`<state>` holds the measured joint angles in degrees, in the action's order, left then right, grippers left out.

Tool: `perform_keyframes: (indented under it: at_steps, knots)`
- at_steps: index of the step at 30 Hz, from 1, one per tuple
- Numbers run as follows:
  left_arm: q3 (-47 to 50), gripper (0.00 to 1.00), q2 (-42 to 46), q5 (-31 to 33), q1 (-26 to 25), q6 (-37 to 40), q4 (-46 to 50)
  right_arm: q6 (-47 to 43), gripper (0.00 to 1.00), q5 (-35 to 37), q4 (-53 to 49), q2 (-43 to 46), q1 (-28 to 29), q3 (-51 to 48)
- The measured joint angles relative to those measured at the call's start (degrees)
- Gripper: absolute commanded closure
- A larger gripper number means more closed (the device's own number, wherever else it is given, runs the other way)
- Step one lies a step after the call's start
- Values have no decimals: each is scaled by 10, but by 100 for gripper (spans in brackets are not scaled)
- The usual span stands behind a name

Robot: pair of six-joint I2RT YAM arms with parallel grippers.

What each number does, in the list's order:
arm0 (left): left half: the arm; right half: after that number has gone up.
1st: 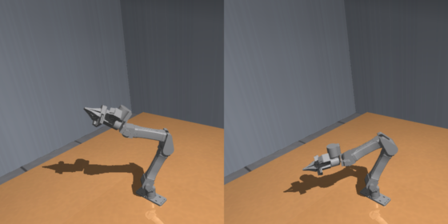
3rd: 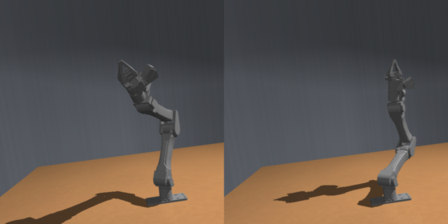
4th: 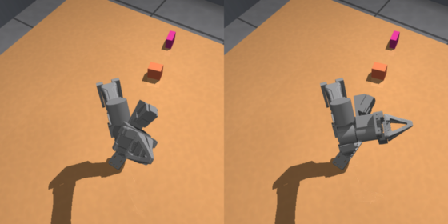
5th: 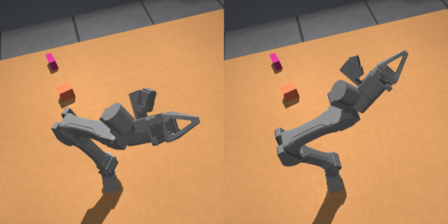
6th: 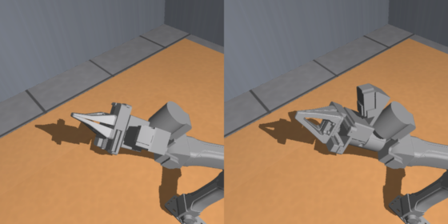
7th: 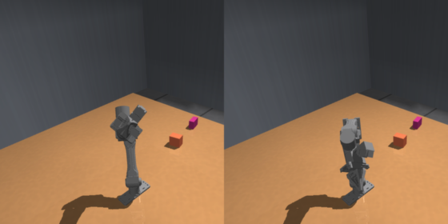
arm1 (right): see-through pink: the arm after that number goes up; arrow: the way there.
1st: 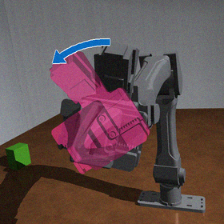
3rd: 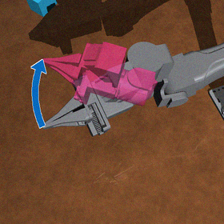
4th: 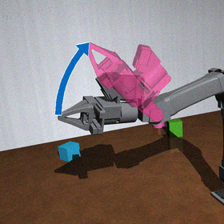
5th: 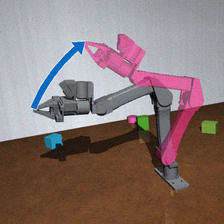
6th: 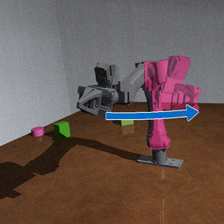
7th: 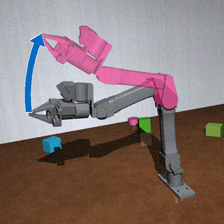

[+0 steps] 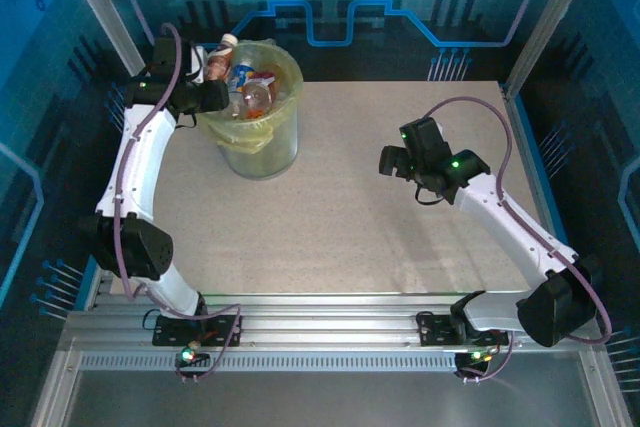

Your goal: Put the plastic bottles in the bin

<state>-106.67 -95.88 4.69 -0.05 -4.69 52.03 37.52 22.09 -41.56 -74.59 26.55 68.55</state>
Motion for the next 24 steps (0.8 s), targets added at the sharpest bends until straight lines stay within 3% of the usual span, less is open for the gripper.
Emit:
perform_keyframes:
  at_steps: [6,14,24]
  knots:
    - [0,14,-1,0,0,-2,-1,0,0,0,0,0,0,0]
    - [0,12,7,-2,0,-2,-5,0,0,0,0,0,-1,-3]
    - [11,1,50,-5,0,-12,-41,0,0,0,0,0,-2,-4]
